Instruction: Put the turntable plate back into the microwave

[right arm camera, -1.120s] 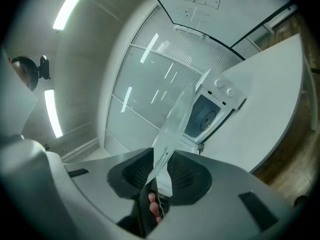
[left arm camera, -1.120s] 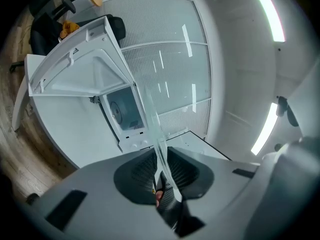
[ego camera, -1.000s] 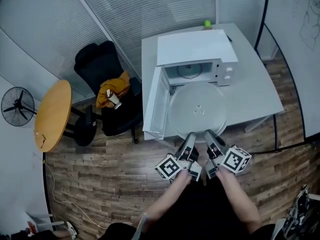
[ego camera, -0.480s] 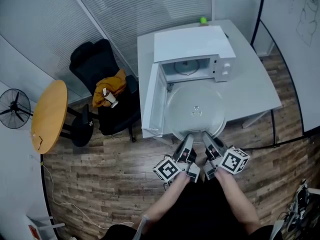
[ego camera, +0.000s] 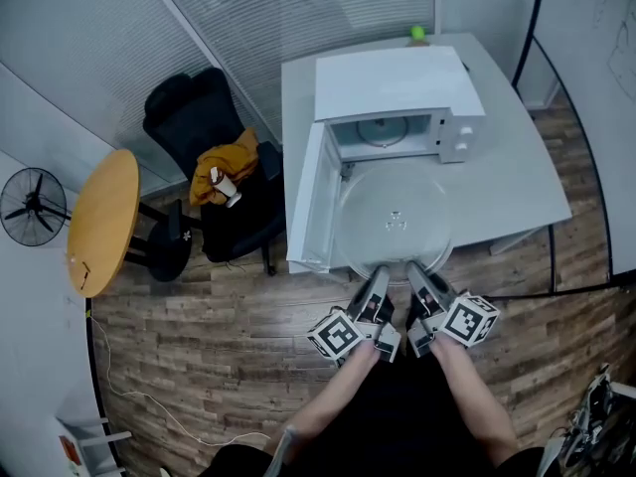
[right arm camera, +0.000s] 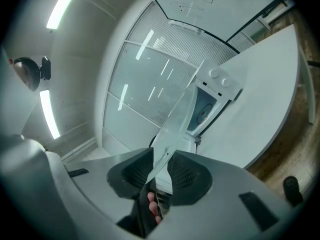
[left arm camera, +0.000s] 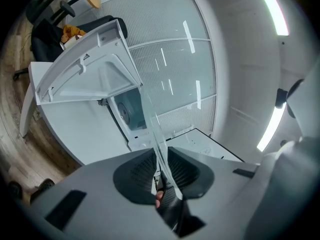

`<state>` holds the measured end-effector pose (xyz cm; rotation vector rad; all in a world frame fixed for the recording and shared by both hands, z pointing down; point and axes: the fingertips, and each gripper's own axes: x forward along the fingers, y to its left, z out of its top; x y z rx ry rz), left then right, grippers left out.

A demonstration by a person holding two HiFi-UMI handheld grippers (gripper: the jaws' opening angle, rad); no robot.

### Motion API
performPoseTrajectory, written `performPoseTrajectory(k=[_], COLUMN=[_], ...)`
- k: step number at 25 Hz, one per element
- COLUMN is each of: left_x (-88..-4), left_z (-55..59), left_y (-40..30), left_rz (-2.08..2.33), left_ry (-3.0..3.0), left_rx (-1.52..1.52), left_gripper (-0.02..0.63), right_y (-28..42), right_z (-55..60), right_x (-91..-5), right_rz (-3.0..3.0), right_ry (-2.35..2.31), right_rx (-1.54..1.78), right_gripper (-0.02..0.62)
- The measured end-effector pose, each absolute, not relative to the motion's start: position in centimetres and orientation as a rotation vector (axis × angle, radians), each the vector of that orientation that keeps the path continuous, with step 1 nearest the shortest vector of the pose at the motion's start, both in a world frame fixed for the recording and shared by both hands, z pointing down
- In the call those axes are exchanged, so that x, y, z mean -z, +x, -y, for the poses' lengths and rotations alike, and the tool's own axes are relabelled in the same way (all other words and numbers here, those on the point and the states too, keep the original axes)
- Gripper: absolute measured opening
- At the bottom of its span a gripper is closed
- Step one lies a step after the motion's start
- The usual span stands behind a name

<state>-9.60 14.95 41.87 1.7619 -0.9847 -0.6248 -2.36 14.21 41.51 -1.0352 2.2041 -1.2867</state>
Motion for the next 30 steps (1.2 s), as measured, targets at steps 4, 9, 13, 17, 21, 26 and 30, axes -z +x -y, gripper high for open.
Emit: performPoseTrajectory(k=[4,9,13,17,21,26,30], left_x=[-41.9,-41.7,-42.2,-42.9,-43.6,-44.5,-45.0], left_z=[-13.1,-10.7,-8.7,-6.7,-4.9,-2.8,-1.6], left_y=[-9.4,-9.4,-9.1,-8.7,-8.1,-7.3,-6.7], left_rz=[1.0,1.035,1.067,1.105,1.132,1.16,1.193], left_ry=[1.776,1.777,1.762,1.734,1.699,1.652,1.642], left_rx=[0.614,0.604,0.601,0.589,0.587,0.585,0.578], left_gripper=[0.063,0.064,0.066,0.067,0.067,0.066,0.066], right_y=[-2.3,-2.4,-2.3,-1.8,-1.4,-0.6,-0.2], right_z=[-12.3,-9.9,-7.7,-5.5,-3.6,-1.3,0.1], right_x=[-41.9,-42.2,-42.6,-43.5,-44.4,-45.3,-45.8], right_rz=[-2.215,-2.214,-2.235,-2.256,-2.262,-2.276,-2.301], right_ry=[-1.03,-1.012,-0.987,-0.976,-0.962,-0.938,-0.915], right_rx=[1.295,1.328,1.359,1.394,1.447,1.492,1.523], right_gripper=[0.098,0.098,0.098,0.1,0.1,0.103,0.104])
